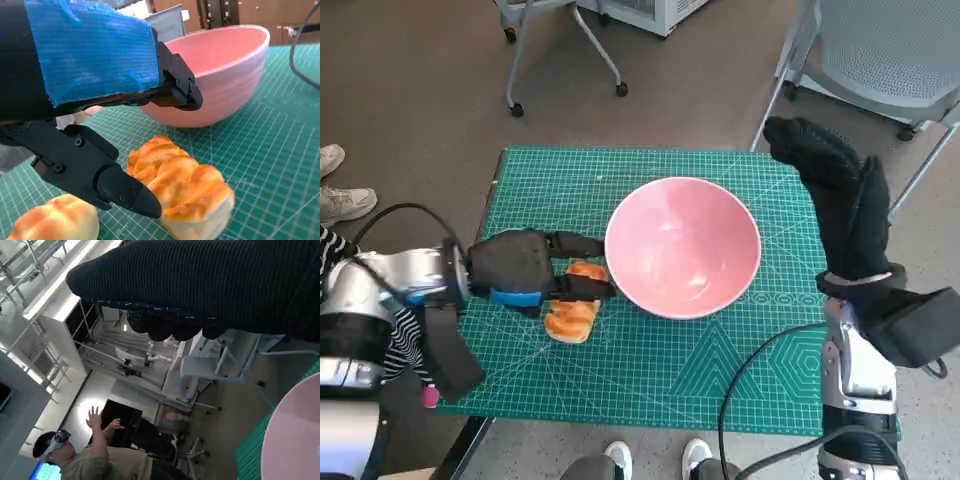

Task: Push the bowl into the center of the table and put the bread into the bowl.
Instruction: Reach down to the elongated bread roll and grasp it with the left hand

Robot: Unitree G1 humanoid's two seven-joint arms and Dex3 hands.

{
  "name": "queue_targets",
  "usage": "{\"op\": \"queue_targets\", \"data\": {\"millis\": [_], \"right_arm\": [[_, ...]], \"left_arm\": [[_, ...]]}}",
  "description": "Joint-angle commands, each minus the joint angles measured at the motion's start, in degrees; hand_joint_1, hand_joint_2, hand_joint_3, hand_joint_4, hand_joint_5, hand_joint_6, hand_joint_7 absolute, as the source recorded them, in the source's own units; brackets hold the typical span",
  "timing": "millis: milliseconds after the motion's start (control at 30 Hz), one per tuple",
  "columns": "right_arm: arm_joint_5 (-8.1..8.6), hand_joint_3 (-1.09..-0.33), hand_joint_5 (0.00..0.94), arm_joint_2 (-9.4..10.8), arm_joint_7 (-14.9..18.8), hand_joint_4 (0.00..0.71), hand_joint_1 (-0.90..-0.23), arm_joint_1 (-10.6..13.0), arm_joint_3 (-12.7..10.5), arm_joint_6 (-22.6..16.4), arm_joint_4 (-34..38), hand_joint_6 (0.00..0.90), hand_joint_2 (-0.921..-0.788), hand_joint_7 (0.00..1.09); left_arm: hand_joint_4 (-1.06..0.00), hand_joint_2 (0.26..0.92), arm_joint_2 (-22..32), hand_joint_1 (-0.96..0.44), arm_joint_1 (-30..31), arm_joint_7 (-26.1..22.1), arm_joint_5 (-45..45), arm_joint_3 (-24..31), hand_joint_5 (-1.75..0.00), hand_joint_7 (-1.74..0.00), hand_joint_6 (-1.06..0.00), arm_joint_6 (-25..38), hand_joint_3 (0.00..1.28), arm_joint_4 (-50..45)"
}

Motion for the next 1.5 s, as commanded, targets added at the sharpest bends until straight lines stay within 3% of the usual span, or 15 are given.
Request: {"op": "queue_targets", "data": {"millis": [33, 333, 600, 1033, 1400, 1433, 1467, 1500], "right_arm": [[0.41, -0.713, 0.004, -0.35, -0.18, 0.204, -0.732, 2.29, -0.35, 0.95, -0.5, 0.065, -0.921, 0.64], [0.49, -0.709, 0.004, -0.2, -0.36, 0.206, -0.736, 3.21, -0.65, 0.85, -1.09, 0.076, -0.921, 0.63], [0.46, -0.708, 0.004, 0.1, -0.69, 0.206, -0.74, 3.98, -0.78, 0.88, -1.58, 0.082, -0.921, 0.62], [0.63, -0.705, 0.003, 0.22, -1.01, 0.207, -0.738, 4.67, -1.07, 0.99, -1.93, 0.09, -0.921, 0.61], [0.57, -0.71, 0.003, 0.2, -1.44, 0.208, -0.735, 5.03, -1.27, 1.14, -2.23, 0.095, -0.921, 0.6], [0.54, -0.71, 0.003, 0.2, -1.47, 0.208, -0.735, 5.04, -1.28, 1.11, -2.2, 0.095, -0.921, 0.6], [0.55, -0.71, 0.003, 0.21, -1.48, 0.208, -0.735, 5.03, -1.3, 1.04, -2.07, 0.095, -0.921, 0.6], [0.56, -0.71, 0.003, 0.22, -1.49, 0.208, -0.735, 5.03, -1.31, 1.0, -1.99, 0.096, -0.921, 0.6]], "left_arm": [[-0.41, 0.758, 1.75, -0.28, -3.73, 9.86, 6.15, -6.25, -0.01, -0.05, -0.5, 2.76, 0.01, 0.39], [-0.44, 0.799, 2.56, -0.26, -7.85, 24.07, 14.02, -17.32, -0.02, -0.06, -0.53, 8.13, 0.02, 2.23], [-0.49, 0.811, 2.39, -0.24, -10.53, 29.69, 15.76, -24.01, -0.03, -0.08, -0.58, 9.63, 0.01, 4.31], [-0.55, 0.805, 0.93, -0.17, -12.92, 28.78, 12.92, -29.2, -0.03, -0.08, -0.61, 7.95, 0.0, 9.64], [-0.81, 0.826, -0.69, -0.08, -13.18, 25.14, 9.31, -30.94, -0.08, -0.16, -0.81, 4.61, 0.01, 14.18], [-0.83, 0.845, -0.79, -0.14, -13.15, 24.74, 8.94, -31.0, -0.09, -0.37, -0.79, 4.39, 0.02, 14.46], [-0.86, 0.872, -0.97, -0.22, -13.04, 24.37, 8.58, -31.1, -0.09, -0.69, -0.73, 4.21, 0.06, 14.87], [-0.82, 0.882, -1.08, -0.18, -12.96, 24.13, 8.32, -31.2, -0.28, -0.81, -0.71, 4.12, 0.06, 15.13]]}}
